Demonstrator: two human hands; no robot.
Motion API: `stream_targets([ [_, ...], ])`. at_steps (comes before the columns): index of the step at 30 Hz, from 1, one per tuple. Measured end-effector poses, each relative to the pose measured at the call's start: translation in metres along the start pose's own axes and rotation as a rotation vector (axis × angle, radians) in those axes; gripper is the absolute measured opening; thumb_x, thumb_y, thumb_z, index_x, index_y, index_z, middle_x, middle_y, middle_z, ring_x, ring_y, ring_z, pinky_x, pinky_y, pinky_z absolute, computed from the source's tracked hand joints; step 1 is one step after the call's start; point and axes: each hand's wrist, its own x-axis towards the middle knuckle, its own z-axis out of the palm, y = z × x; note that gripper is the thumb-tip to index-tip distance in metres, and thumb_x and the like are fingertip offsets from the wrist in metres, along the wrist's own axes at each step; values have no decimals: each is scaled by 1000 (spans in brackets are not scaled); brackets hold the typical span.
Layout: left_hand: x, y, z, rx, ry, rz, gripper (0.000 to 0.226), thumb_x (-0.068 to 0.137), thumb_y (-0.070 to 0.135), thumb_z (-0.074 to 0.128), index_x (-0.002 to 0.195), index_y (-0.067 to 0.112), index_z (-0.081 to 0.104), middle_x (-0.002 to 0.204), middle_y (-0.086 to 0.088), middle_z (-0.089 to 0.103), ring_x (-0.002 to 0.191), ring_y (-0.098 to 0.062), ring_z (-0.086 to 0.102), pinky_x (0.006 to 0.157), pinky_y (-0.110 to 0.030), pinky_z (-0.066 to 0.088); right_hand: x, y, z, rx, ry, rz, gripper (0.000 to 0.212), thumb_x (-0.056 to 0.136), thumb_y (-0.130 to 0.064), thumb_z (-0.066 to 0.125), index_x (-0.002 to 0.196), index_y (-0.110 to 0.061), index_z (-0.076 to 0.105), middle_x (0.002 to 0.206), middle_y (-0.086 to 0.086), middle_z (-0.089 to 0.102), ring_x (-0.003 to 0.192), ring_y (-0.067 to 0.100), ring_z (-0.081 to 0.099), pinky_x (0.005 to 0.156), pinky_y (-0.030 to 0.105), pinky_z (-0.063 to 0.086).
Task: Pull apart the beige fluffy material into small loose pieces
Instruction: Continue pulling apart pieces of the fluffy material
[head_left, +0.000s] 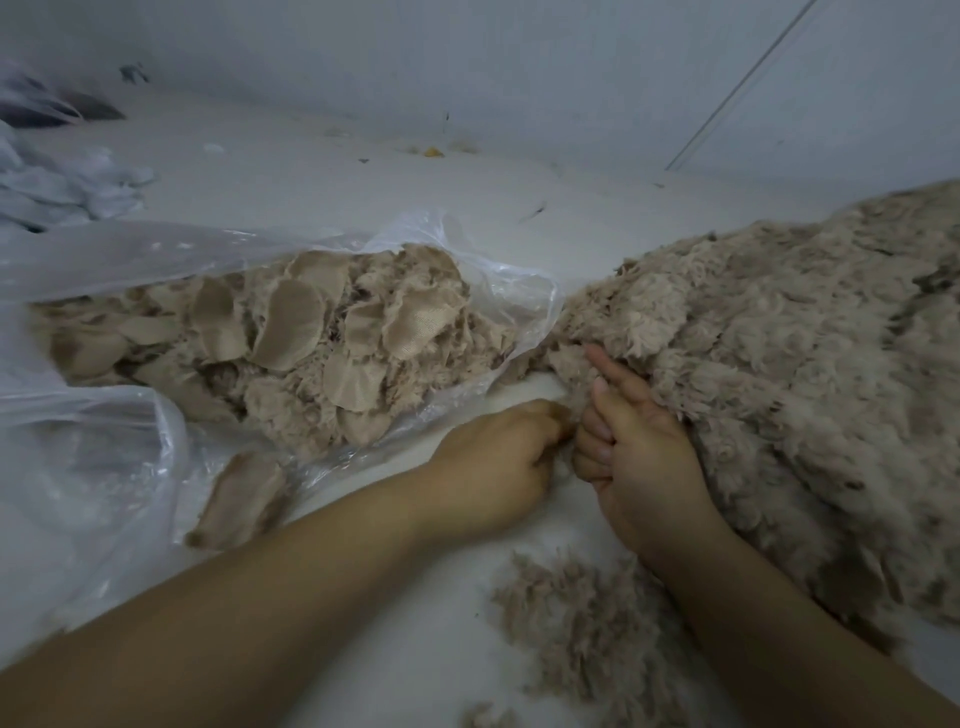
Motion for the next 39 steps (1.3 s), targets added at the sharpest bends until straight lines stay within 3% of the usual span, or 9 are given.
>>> stream_targets([
  [4,-18,-4,4,-127,82,6,32,89,3,52,111,16,71,118,7,64,110,-11,58,94,-35,47,2,1,-2,-19,16,8,32,103,-15,43,133,-23,53,57,-4,28,41,3,25,36,17,24],
  [9,-16,-5,10,-425,369,-187,29,86,5,67,73,31,65,63,8,63,53,-7,57,54,-29,52,3,2,-5,-4,2,32,29,103,-17,44,130,-22,55,58,-3,28,43,5,24,38,18,26],
  [13,-12,-4,2,-852,520,-181,28,85,-7,66,92,18,57,57,-16,60,41,-21,55,39,-25,43,1,2,-4,-73,-43,11,20,101,-13,46,104,-13,66,54,-4,37,41,5,27,37,17,27],
  [17,-9,-2,-8,-1154,514,-59,19,88,-14,58,98,2,55,57,-17,63,40,-22,58,39,-25,47,-3,-1,-2,-83,-115,7,15,99,-12,51,94,-10,66,50,-6,49,37,0,39,37,13,33],
  [25,-10,2,-8,-1037,558,-148,11,92,2,60,81,4,59,40,-12,52,27,-17,45,31,-19,37,-4,-1,-1,-192,-177,-34,20,84,-34,67,80,-16,75,48,-3,44,37,2,36,38,14,34],
  [30,-9,3,-7,-829,587,-157,19,92,8,63,74,11,61,47,2,54,38,-10,48,40,-19,38,-2,-1,0,-174,-193,-32,29,88,-37,58,66,-28,74,46,-11,37,38,3,27,38,16,28],
  [32,-9,3,-6,-866,568,-163,16,95,8,58,80,9,59,50,-1,56,38,-13,50,38,-20,40,-3,-2,-1,-191,-223,-34,22,85,-40,64,74,-25,75,50,-7,50,39,5,38,40,17,35],
  [35,-10,4,-5,-935,508,-161,13,98,10,54,86,9,55,49,-5,57,33,-18,47,32,-22,38,-7,-3,-1,-193,-241,-25,17,79,-29,71,80,-13,77,67,5,72,54,12,67,48,20,51],
  [39,-10,3,-6,-939,491,-178,14,99,11,54,85,10,56,49,-4,55,34,-15,46,33,-22,37,-7,-1,-2,-163,-224,-35,15,82,-19,62,75,-6,67,45,-6,58,37,0,53,37,11,40],
])
